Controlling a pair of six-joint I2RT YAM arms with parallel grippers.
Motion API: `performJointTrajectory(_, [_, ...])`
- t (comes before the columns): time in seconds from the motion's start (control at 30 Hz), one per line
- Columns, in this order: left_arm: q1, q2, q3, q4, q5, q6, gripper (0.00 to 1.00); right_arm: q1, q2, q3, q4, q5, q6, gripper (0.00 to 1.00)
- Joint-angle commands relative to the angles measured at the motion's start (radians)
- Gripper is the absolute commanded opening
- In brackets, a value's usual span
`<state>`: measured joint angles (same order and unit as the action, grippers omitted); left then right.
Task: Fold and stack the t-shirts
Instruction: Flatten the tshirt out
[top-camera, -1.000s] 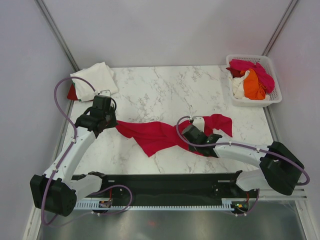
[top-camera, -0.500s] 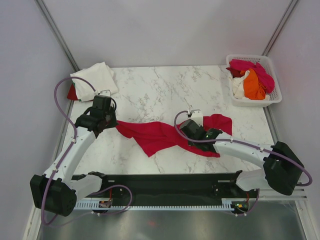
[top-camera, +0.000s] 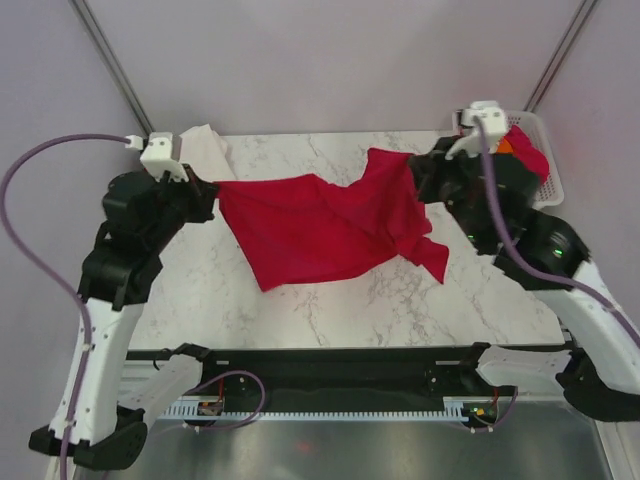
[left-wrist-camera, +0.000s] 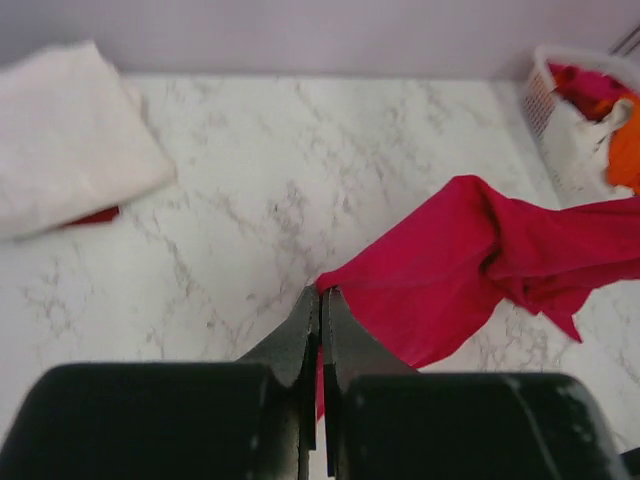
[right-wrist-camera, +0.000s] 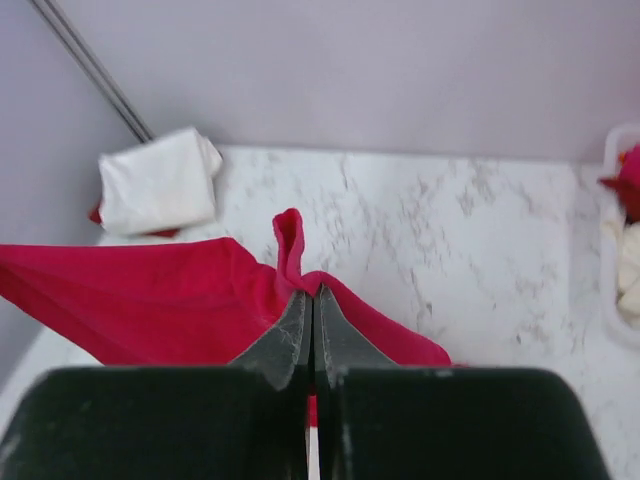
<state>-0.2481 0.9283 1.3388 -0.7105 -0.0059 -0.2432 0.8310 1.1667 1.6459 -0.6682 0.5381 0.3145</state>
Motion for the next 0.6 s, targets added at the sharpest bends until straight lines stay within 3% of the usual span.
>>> performJointTrajectory(0.0, [0.004, -0.095, 0.124, 0.031, 0.124, 0.152, 0.02, -0.001, -0.136, 0.106, -0.044, -0.065, -0.144, 0.00])
performJointTrajectory(0.27, [0.003, -0.289, 0.324, 0.092, 0.173, 0.242, 0.02, -0.001, -0.474, 0.084, 0.108, -0.280, -0.253, 0.00])
performJointTrajectory(0.4, [0.003, -0.342, 0.382, 0.091, 0.167, 0.275, 0.02, -0.003, -0.533, 0.107, 0.153, -0.403, -0.287, 0.00])
performJointTrajectory(0.57, [0.004, -0.339, 0.396, 0.091, 0.158, 0.311, 0.02, -0.001, -0.388, 0.292, 0.046, -0.167, -0.334, 0.00])
